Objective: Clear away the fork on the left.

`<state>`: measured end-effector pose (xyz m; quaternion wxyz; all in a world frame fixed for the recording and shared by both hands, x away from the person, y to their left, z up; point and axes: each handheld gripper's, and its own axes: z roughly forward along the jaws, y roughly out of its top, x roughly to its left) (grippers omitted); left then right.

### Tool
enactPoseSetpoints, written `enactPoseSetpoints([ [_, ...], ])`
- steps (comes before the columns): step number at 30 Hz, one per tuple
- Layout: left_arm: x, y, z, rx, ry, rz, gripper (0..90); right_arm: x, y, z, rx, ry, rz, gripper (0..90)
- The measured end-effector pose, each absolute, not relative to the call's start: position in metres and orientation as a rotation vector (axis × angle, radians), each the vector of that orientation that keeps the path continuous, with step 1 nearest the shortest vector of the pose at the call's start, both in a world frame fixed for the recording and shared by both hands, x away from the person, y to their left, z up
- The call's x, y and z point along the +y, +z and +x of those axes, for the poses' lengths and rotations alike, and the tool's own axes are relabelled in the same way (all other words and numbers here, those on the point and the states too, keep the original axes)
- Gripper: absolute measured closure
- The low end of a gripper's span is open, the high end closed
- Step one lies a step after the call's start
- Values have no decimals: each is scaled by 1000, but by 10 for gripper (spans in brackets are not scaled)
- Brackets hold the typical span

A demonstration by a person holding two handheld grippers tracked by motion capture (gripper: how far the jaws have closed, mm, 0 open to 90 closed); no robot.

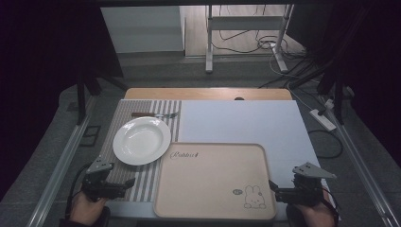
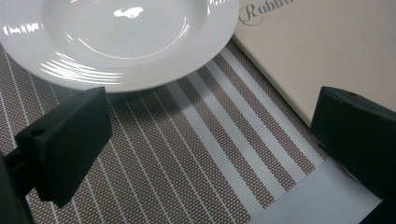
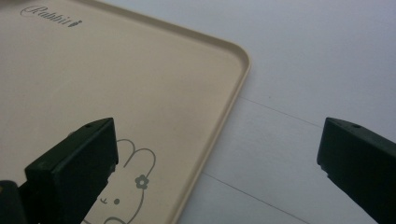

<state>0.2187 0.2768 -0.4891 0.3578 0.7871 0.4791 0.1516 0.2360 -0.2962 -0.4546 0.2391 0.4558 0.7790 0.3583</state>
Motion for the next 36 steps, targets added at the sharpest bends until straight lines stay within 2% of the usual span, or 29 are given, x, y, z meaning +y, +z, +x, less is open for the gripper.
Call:
enactPoseSetpoints([
  [26, 285, -491, 226, 1277, 276, 1998, 4, -299, -455, 239, 2138, 967, 1213, 0],
  [36, 275, -490, 238, 1221, 275, 2061, 12, -298, -455, 240, 2153, 960, 1213, 0],
])
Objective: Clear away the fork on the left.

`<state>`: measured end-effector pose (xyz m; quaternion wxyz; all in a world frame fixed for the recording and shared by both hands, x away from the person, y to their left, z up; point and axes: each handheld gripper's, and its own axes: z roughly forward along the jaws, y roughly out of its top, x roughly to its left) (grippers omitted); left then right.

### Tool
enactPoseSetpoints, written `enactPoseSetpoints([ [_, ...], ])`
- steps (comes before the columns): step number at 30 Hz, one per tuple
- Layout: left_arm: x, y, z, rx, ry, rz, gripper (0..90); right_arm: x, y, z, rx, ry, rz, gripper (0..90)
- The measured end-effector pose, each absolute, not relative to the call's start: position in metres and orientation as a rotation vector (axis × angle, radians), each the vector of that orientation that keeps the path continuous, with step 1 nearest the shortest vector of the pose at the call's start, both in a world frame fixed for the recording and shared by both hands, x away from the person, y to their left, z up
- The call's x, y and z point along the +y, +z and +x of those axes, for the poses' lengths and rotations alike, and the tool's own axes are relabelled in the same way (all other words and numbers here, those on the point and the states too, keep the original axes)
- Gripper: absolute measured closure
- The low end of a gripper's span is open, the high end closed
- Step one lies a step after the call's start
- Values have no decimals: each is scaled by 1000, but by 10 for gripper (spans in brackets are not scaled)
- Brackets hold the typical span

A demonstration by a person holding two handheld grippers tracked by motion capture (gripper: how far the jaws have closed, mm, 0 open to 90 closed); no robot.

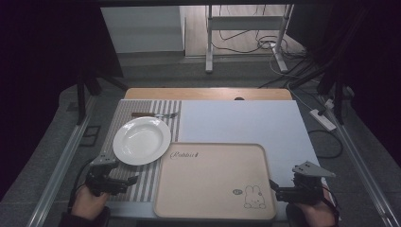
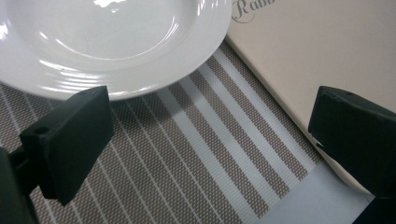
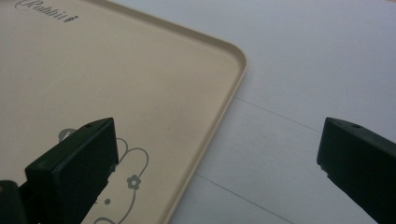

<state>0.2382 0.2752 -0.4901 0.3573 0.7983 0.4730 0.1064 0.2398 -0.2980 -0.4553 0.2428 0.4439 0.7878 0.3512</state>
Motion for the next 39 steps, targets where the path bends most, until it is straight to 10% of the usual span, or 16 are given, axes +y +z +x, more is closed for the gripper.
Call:
enactPoseSetpoints([
  [39, 254, -495, 325, 1175, 195, 2111, 1, -296, -456, 241, 2171, 936, 1208, 0],
])
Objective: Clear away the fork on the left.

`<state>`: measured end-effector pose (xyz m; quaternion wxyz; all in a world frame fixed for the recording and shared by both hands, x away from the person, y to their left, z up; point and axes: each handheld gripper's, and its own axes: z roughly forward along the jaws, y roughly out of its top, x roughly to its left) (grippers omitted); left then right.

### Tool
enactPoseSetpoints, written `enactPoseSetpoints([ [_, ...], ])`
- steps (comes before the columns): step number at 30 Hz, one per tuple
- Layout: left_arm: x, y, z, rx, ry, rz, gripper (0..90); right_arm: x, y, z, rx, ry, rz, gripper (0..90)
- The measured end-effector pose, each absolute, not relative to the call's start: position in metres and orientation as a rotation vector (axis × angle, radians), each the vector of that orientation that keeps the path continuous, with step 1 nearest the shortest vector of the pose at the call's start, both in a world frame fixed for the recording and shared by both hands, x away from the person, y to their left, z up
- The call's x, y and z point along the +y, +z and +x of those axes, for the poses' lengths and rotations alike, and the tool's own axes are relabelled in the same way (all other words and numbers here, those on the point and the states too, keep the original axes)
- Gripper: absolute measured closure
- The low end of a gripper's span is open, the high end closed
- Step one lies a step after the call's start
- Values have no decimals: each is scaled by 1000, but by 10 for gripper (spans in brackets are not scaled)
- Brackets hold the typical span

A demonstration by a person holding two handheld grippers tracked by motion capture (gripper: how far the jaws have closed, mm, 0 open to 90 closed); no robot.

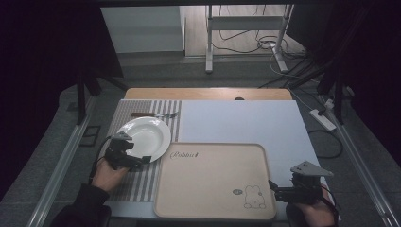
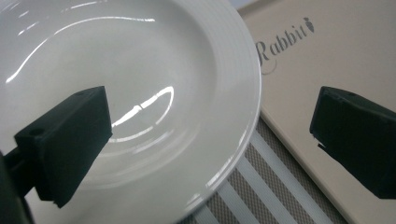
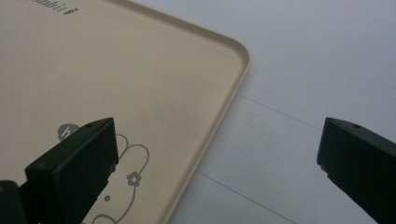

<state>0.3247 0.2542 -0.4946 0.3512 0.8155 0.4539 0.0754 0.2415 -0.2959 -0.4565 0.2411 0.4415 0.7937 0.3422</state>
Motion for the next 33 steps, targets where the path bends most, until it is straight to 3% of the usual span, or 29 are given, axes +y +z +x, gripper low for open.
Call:
enactPoseSetpoints([
  [33, 222, -501, 405, 1091, 176, 2157, 0, -298, -456, 242, 2161, 951, 1225, 0],
])
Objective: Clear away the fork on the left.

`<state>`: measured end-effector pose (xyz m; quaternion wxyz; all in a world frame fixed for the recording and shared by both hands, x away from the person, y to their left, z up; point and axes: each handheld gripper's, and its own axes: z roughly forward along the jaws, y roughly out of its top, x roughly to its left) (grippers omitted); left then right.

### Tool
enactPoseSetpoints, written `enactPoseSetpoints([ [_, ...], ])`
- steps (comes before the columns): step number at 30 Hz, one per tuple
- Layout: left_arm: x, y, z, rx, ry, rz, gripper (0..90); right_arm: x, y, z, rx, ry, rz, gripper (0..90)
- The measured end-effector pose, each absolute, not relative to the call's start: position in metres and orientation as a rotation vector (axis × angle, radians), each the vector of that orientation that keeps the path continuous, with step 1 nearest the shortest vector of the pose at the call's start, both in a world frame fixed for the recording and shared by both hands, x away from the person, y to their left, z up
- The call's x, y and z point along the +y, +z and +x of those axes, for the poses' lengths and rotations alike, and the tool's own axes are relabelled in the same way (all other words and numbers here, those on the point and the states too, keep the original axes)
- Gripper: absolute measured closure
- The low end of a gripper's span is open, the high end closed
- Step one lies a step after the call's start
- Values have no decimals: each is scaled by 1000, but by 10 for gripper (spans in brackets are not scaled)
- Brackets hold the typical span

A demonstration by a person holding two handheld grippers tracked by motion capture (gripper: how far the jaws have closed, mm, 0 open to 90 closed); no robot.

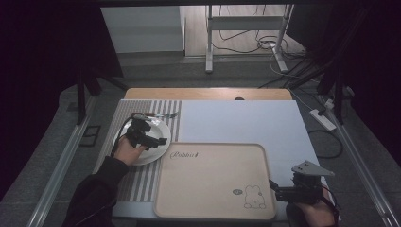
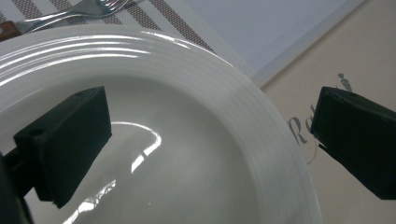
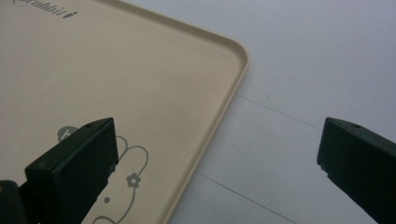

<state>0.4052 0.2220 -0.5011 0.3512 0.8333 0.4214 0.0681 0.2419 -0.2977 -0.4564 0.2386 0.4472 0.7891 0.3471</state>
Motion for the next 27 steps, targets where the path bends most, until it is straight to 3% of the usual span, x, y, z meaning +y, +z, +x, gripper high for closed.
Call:
enactPoseSetpoints([
  [27, 215, -507, 457, 1123, 162, 2188, 1, -297, -457, 242, 2176, 946, 1216, 0],
])
